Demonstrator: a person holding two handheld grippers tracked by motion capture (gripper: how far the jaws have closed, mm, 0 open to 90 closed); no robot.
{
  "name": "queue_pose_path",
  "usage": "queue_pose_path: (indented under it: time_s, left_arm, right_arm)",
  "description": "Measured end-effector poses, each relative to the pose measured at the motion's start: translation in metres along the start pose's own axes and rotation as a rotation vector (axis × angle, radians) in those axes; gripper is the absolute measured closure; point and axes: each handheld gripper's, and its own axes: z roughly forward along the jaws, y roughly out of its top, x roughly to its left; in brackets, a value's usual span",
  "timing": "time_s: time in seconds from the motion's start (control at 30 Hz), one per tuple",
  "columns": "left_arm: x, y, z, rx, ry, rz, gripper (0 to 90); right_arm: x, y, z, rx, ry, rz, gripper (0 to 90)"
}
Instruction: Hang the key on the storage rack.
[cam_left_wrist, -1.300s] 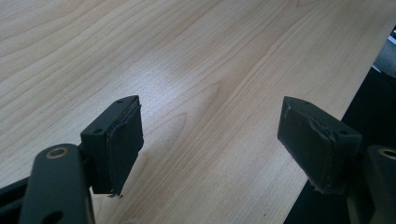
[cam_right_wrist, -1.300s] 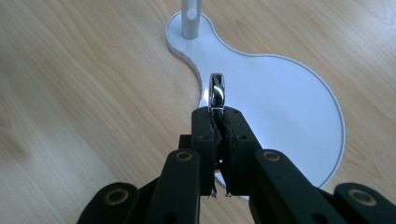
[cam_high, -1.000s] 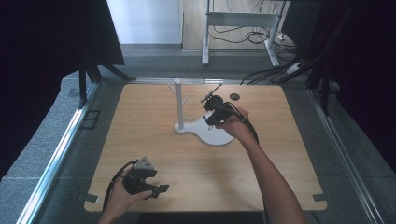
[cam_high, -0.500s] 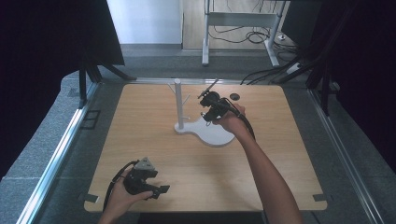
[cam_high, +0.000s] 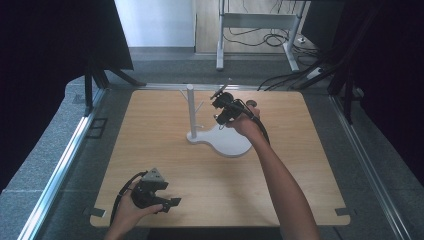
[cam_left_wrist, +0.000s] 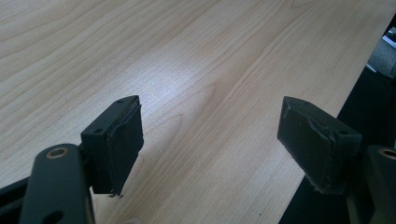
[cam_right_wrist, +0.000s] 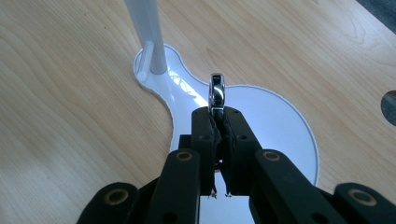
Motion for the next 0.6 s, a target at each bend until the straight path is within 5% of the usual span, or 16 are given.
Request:
queue_pose_path:
  time_s: [0.6]
  left_arm:
    - [0.0, 0.0, -0.003, -0.01, -0.005, 0.001, 22.9]
  right_arm:
    - [-0.004, 0.022, 0.012, 0.023, -0.001, 0.012, 84.0]
